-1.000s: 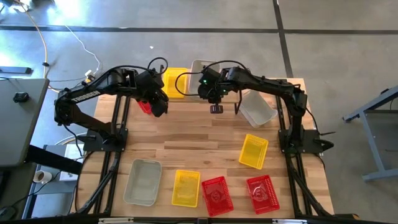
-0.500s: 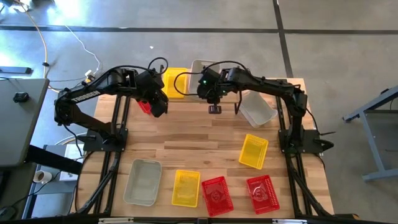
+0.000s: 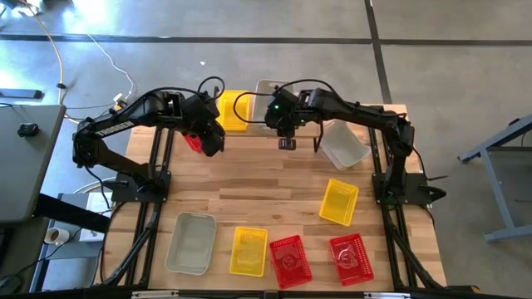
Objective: Stack baskets on shelf by color
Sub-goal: Put the top red bin on the shelf
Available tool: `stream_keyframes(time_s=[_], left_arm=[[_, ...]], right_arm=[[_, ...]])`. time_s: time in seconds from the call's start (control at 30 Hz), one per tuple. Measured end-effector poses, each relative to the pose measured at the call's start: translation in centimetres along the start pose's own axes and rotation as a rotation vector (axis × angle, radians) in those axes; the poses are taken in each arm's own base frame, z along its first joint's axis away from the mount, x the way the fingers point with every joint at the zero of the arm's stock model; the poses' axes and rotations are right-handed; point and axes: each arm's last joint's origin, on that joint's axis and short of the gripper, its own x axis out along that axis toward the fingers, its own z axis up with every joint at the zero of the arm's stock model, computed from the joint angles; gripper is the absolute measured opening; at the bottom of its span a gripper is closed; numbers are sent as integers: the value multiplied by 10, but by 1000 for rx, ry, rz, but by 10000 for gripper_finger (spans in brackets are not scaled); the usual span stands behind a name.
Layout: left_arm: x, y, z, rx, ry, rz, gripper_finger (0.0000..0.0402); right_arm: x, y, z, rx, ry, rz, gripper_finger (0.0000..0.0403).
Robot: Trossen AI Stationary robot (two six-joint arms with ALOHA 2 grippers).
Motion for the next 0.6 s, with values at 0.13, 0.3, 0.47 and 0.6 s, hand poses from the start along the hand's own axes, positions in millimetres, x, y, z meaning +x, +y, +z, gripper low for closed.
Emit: stream_keyframes(time_s=[0.13, 0.3, 0.47, 0.6], left_arm=[[0, 0, 0, 0, 0, 0, 179], [0, 0, 0, 1, 0, 0, 179], [0, 0, 0, 29, 0, 0, 179], [0, 0, 0, 47, 0, -1, 179]], right_arm=[[-4, 4, 3, -1, -7, 3, 126], [-19, 4, 12, 12, -55, -18, 130], [-40, 2, 17, 71, -82, -18, 131], [-59, 12, 20, 109, -83, 14, 131]])
